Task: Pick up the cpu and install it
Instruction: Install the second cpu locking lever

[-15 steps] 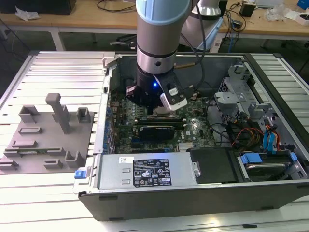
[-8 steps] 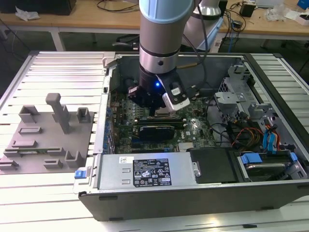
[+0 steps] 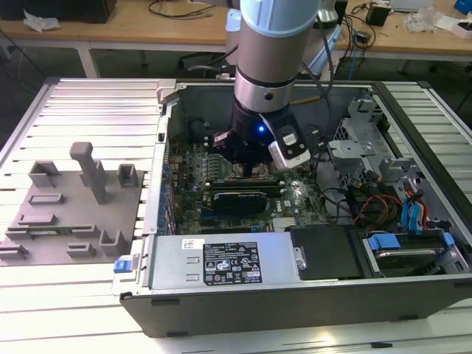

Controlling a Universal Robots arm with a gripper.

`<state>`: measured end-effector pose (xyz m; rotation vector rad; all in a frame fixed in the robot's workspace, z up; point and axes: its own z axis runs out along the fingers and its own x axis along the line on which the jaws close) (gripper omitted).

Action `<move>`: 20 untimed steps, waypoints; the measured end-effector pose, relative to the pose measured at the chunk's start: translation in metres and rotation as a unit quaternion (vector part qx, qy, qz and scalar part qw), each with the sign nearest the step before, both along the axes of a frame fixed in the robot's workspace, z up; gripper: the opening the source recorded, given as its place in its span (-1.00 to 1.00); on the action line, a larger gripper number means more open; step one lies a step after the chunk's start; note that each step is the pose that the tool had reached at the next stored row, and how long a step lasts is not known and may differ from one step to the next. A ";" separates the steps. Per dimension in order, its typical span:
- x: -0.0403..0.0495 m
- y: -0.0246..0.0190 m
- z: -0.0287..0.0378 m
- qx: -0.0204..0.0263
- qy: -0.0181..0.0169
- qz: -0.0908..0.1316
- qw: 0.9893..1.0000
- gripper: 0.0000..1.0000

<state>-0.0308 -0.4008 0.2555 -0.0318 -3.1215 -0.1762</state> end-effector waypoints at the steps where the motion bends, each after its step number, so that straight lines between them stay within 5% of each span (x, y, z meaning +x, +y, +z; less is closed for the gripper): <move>1: 0.0020 0.0004 0.0000 0.000 0.000 0.000 1.000 -0.79; 4: 0.0029 0.0034 -0.0002 0.000 0.000 0.000 1.000 -0.79; 14: 0.0030 0.0311 -0.0029 0.009 0.000 0.000 1.000 -0.79; 20: 0.0073 0.0373 -0.0038 0.012 0.000 0.000 1.000 -0.79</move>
